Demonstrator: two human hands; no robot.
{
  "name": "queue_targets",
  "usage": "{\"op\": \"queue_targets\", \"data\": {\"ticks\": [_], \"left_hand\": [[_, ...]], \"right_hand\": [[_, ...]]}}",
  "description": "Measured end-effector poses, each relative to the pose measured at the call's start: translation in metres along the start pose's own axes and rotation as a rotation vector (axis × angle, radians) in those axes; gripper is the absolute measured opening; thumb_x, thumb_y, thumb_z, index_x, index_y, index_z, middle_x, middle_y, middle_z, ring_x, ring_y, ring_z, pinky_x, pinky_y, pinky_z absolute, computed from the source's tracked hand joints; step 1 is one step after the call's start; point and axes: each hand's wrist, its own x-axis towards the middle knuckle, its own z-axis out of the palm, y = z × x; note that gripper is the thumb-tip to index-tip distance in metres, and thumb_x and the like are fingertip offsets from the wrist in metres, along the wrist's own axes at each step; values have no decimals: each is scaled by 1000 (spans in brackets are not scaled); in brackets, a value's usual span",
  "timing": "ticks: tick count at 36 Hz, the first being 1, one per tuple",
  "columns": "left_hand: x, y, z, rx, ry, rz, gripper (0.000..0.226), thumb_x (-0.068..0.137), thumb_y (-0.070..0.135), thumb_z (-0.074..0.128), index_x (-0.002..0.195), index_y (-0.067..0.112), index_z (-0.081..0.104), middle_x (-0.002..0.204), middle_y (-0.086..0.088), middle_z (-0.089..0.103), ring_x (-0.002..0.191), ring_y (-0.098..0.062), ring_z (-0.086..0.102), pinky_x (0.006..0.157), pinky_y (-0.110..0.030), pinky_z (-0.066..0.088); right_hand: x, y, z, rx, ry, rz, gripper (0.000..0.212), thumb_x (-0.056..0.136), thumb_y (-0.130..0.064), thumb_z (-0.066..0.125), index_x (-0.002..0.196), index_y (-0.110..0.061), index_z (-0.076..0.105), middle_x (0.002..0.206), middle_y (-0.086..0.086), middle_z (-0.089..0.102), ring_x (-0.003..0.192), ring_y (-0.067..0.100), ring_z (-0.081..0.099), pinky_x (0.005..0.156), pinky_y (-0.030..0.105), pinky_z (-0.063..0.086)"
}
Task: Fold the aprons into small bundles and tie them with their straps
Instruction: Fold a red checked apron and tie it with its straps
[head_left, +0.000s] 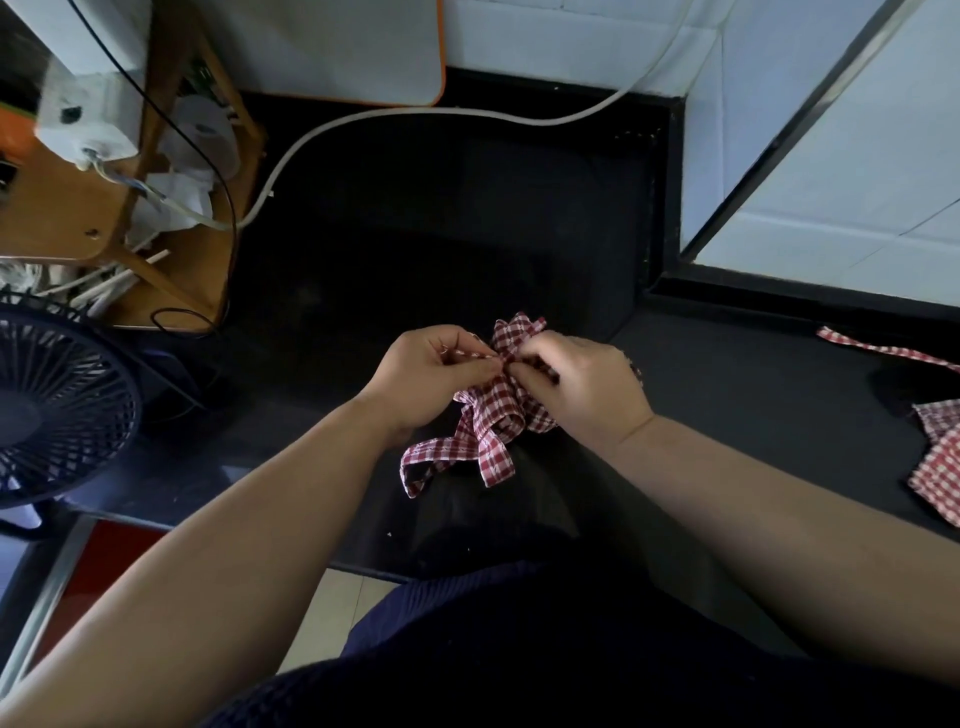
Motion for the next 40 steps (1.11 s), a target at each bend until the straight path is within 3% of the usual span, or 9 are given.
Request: {"op": "queue_targets", "data": {"ticks": [3, 7, 12, 17, 22, 26, 33, 38, 40], "left_hand": [[1, 0, 0, -11, 0, -24, 12, 79, 8, 75, 77, 19, 71, 85, -2, 72, 77, -8, 67, 75, -21, 52], [2, 1, -1, 26, 19, -16, 15, 78, 9, 76, 74, 23, 72, 86, -2, 72, 75, -5, 67, 72, -19, 50], [-2, 1, 1, 22, 24, 2, 14, 80, 8, 74, 77, 22, 73, 78, 10, 71, 74, 1, 66, 70, -13, 50], [-4, 4, 3, 64, 54, 18, 13, 84, 12, 72, 79, 24, 73, 77, 13, 71, 75, 5, 66, 68, -8, 48], [-3, 4, 2, 15, 69, -36, 14, 86, 12, 70, 81, 25, 72, 76, 15, 72, 76, 5, 67, 69, -10, 49], [1, 4, 2, 9, 60, -87, 19, 87, 15, 70, 76, 30, 73, 82, 12, 73, 87, -6, 68, 84, -26, 54], [5, 8, 7, 111, 63, -78, 19, 89, 17, 67, 76, 29, 72, 91, 8, 72, 93, -10, 66, 87, -28, 52], [5, 10, 4, 111, 54, -80, 20, 89, 18, 67, 75, 32, 72, 87, 11, 72, 91, -7, 67, 82, -23, 52], [5, 10, 2, 96, 38, -89, 18, 89, 17, 68, 77, 30, 72, 87, 10, 72, 90, -7, 67, 80, -21, 51]], "right_hand": [[5, 2, 0, -92, -63, -91, 31, 87, -22, 53, 100, -3, 72, 85, 9, 73, 71, 28, 71, 58, 36, 59], [9, 0, 0, -233, -190, -100, 18, 81, -7, 67, 98, -5, 73, 91, 11, 69, 73, 33, 67, 55, 40, 57], [20, -5, -9, -9, -443, 150, 24, 99, -20, 46, 112, -10, 63, 107, 0, 46, 107, 21, 47, 93, 33, 40], [39, -2, -21, 108, -763, 305, 7, 92, -24, 57, 99, -20, 55, 115, -4, 40, 108, 16, 46, 88, 26, 37], [39, 1, -23, 11, -567, 148, 16, 92, -22, 61, 104, -13, 66, 96, -5, 55, 88, 11, 53, 74, 22, 38], [40, 1, -26, -22, -532, 36, 16, 93, -14, 56, 102, -7, 68, 98, 4, 64, 88, 17, 58, 79, 32, 47], [39, 5, -19, -59, -516, -29, 7, 90, -11, 55, 86, -9, 60, 88, 0, 50, 84, 20, 55, 74, 32, 44], [35, 3, -12, -228, -441, -64, 10, 96, -15, 51, 92, -7, 54, 88, 3, 45, 70, 23, 54, 59, 35, 42], [29, 8, -7, -299, -364, -147, 9, 85, -2, 66, 85, -2, 56, 76, 8, 51, 51, 28, 53, 43, 34, 40]]}}
